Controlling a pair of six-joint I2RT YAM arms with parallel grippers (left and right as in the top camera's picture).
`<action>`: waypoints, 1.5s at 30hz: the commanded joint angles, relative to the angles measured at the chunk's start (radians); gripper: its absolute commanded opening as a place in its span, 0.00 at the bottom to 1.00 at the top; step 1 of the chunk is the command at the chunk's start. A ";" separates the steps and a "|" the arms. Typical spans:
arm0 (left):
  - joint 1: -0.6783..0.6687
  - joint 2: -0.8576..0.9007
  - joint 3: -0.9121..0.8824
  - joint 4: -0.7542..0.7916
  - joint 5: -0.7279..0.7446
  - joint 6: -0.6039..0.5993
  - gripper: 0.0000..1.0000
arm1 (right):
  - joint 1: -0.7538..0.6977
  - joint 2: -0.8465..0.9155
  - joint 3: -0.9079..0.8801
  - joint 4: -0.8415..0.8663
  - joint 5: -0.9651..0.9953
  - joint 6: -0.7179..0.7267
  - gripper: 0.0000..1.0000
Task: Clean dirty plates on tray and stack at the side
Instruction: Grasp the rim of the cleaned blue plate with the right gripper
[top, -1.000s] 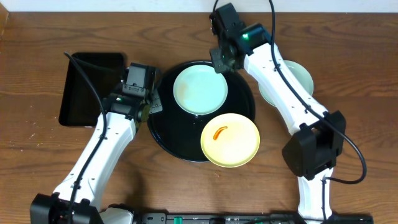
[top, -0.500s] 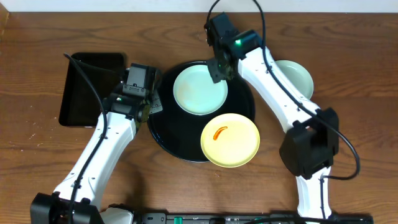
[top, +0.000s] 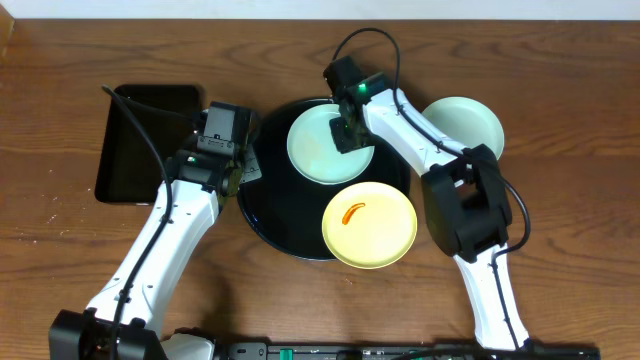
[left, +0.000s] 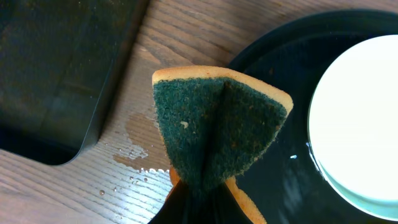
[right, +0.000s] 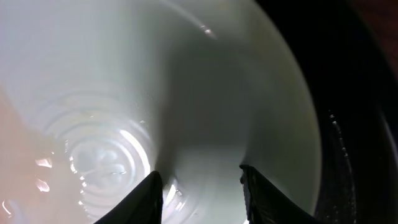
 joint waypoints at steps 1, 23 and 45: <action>-0.001 0.007 -0.010 -0.003 -0.001 -0.010 0.08 | -0.024 0.068 -0.011 -0.002 -0.001 0.024 0.41; -0.001 0.007 -0.010 -0.004 -0.001 -0.010 0.08 | -0.042 -0.171 0.092 -0.122 0.069 0.048 0.87; -0.001 0.007 -0.010 -0.003 -0.001 -0.013 0.08 | -0.050 0.044 -0.025 -0.022 -0.027 0.066 0.23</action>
